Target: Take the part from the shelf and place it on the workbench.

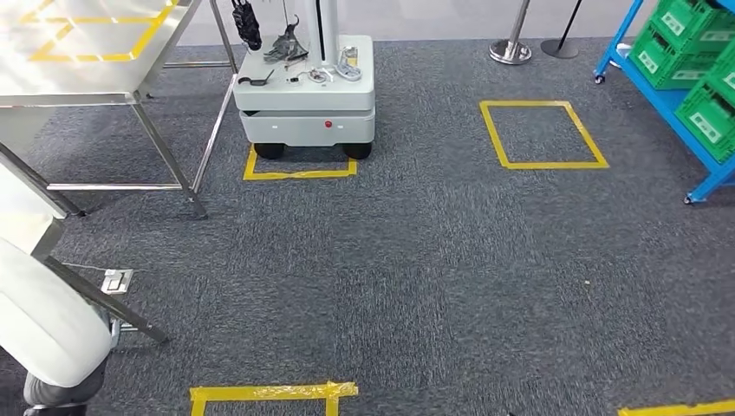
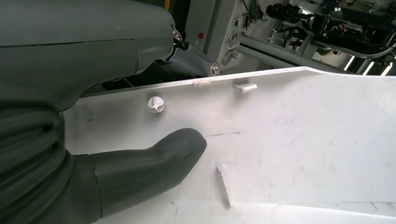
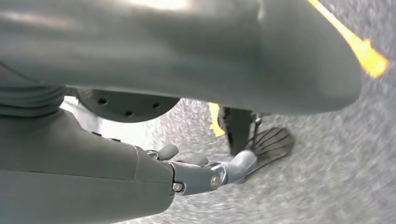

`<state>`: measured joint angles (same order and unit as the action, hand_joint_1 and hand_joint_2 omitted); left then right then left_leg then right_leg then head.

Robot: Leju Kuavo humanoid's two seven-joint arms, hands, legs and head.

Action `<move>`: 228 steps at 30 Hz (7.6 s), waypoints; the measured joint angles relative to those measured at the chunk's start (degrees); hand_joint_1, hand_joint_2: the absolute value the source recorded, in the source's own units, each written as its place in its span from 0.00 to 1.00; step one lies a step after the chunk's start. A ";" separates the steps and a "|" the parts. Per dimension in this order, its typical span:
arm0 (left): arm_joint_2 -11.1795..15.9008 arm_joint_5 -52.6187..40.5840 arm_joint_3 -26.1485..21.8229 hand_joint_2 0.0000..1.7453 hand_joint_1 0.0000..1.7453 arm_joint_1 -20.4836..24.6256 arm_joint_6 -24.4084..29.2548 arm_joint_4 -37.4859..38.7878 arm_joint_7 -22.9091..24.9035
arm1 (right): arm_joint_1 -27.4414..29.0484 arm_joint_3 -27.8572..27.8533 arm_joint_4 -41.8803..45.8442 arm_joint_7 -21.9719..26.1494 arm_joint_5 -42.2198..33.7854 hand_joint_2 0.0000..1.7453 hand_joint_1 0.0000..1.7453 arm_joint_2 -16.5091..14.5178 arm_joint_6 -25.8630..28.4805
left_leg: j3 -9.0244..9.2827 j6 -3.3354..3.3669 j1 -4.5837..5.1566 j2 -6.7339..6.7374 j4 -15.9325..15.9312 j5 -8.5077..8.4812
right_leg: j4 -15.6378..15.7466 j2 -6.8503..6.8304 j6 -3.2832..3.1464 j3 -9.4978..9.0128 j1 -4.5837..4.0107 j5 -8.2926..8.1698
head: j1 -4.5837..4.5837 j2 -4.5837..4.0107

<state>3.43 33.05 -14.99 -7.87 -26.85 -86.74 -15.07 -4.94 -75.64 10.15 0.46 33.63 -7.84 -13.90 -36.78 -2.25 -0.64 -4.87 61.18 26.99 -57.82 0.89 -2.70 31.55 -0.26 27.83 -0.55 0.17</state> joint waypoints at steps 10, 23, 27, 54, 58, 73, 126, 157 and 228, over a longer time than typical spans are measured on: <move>0.19 -0.80 0.05 1.00 1.00 1.97 -0.76 -0.31 -0.35 | -0.03 1.39 0.04 -1.30 0.12 0.00 0.00 0.30 6.04 | 4.06 -0.86 -0.45 8.54 -1.19 1.34 | -1.24 -8.07 0.88 0.36 0.09 0.86 | 0.18 -0.01; -3.29 1.25 -0.34 1.00 1.00 3.48 -4.61 -0.19 -1.15 | 0.21 1.37 0.05 -0.11 -1.53 0.00 0.00 2.88 6.25 | 3.43 1.77 -0.43 -0.57 -1.92 -0.04 | -8.69 1.19 2.41 3.72 0.89 2.84 | -0.23 -0.01; -4.08 1.64 -0.59 1.00 1.00 4.37 -5.46 0.13 -0.87 | 0.23 1.34 0.05 -0.92 -2.12 0.00 0.00 2.73 6.94 | 2.67 0.27 -0.68 -3.65 -2.18 -0.74 | -1.33 3.80 2.19 0.69 0.72 0.46 | -0.21 0.00; -4.70 3.59 -6.97 1.00 1.00 3.86 -6.27 -4.92 -2.82 | 0.35 1.12 0.05 0.53 -1.65 0.00 0.00 1.66 4.65 | 2.93 1.69 -0.68 -0.70 -2.36 -1.14 | -6.75 1.51 3.18 2.16 1.23 2.56 | -0.09 -0.01; -4.28 4.82 -8.82 1.00 1.00 3.66 -6.06 -6.07 -2.42 | 0.20 1.14 0.05 -0.06 -1.03 0.00 0.00 1.26 5.13 | 1.93 -0.13 -0.82 -3.57 -2.58 -1.85 | -1.15 2.97 2.61 -0.15 1.09 0.93 | -0.12 -0.01; 0.06 6.28 -10.63 1.00 1.00 2.18 -4.42 -5.30 -1.32 | 0.89 1.43 0.01 -3.98 1.10 0.00 0.00 -0.13 8.14 | 4.28 0.52 0.19 7.99 -1.88 1.15 | -1.54 -8.81 1.55 0.16 0.05 0.87 | 0.30 0.00; -5.00 2.90 -8.08 1.00 1.00 2.39 -7.44 -7.11 -8.96 | 0.68 0.93 0.05 2.39 -3.63 0.00 0.00 1.22 4.45 | 5.52 3.23 -0.04 4.18 -3.04 1.10 | -17.37 -1.12 4.80 8.94 1.39 6.60 | 0.33 -0.01; -5.53 0.33 -8.92 1.00 1.00 -1.48 -5.92 -13.70 -3.17 | 0.70 0.46 -0.01 0.07 -3.12 0.00 0.00 0.08 5.80 | 2.90 3.59 0.46 4.54 -1.47 0.08 | -13.19 -0.91 3.70 1.67 0.61 7.65 | 0.44 0.00; 6.34 -69.38 22.70 1.00 1.00 56.97 55.65 61.66 -12.72 | -0.42 0.10 0.02 1.85 -3.24 0.00 0.00 -0.25 8.45 | -0.33 2.78 0.89 3.95 -1.07 -2.28 | -1.41 -0.77 1.72 3.10 -0.62 -0.81 | 0.82 -0.01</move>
<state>9.76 -36.32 7.71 49.10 28.80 -25.09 -27.78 -5.36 -75.54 10.17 2.32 30.39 -8.09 -5.45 -37.11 0.53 0.24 -0.92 60.11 24.71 -59.23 0.12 -0.98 34.66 -0.88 27.02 0.26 0.17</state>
